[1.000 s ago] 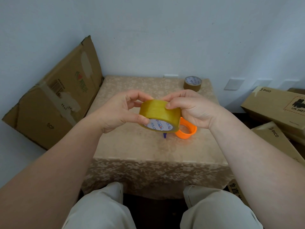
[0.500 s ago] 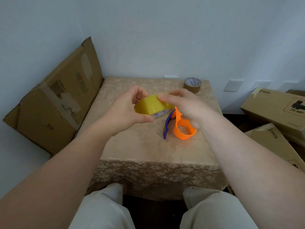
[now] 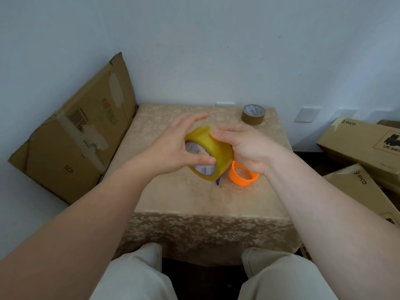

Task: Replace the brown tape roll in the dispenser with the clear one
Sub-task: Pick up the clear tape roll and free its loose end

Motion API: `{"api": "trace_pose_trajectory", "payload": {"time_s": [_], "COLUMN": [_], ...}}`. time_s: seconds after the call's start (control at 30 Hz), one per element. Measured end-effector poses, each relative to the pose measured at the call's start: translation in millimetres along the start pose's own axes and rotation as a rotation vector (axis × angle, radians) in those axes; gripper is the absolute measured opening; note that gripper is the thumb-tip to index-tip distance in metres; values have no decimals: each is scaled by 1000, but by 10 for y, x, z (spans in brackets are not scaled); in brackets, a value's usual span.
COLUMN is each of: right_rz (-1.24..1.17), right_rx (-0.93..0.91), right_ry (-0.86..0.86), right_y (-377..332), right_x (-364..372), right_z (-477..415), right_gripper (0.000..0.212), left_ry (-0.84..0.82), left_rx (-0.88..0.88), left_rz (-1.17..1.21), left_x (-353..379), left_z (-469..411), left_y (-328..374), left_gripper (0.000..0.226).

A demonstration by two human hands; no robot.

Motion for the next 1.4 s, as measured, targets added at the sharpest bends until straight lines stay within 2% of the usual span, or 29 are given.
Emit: {"api": "trace_pose_trajectory", "payload": {"time_s": [0.07, 0.17, 0.27, 0.33, 0.43, 0.53, 0.6, 0.77, 0.87, 0.93, 1.07, 1.27, 1.4], "right_rz": [-3, -59, -106, -107, -48, -3, 23, 20, 20, 33, 44, -17, -4], "right_rx": [-8, 17, 39, 45, 21, -7, -12, 4, 17, 13, 9, -17, -12], "right_ry": [-113, -278, -404, -431, -309, -226, -219, -263, -281, -239, -117, -54, -23], "right_y": [-22, -51, -88, -92, -77, -73, -54, -53, -74, -75, -55, -85, -74], "right_x": [56, 91, 101, 97, 20, -6, 17, 66, 71, 76, 84, 91, 56], "right_z": [31, 98, 160, 182, 152, 147, 156, 188, 212, 214, 195, 187, 168], "right_gripper": [24, 30, 36, 37, 36, 16, 12, 25, 22, 22, 39, 19, 30], "left_ry": [-79, -19, 25, 34, 40, 18, -15, -75, -86, -75, -65, -49, -36], "left_rx": [30, -9, -17, 9, 28, 18, 22, 31, 37, 43, 54, 48, 54], "left_rz": [124, 221, 300, 319, 362, 387, 349, 433, 503, 515, 521, 547, 558], "left_x": [38, 3, -14, -12, -10, -9, -6, 8, 17, 9, -10, -20, -9], "left_z": [5, 34, 69, 93, 108, 106, 103, 129, 152, 154, 143, 142, 144], "left_y": [43, -16, -45, -15, -7, -9, 17, 7, -12, -12, 11, 18, 20], "left_gripper": [66, 50, 49, 48, 47, 47, 44, 39, 36, 37, 40, 49, 45]}}
Point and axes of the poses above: each hand's wrist, its own z-axis away from the middle knuckle, its own x-axis out of the palm, y = z × x, the point moved 6 cm from there along -z, towards the middle knuckle, and after that the axes turned 10 degrees about -z, right-handed, at the moved point
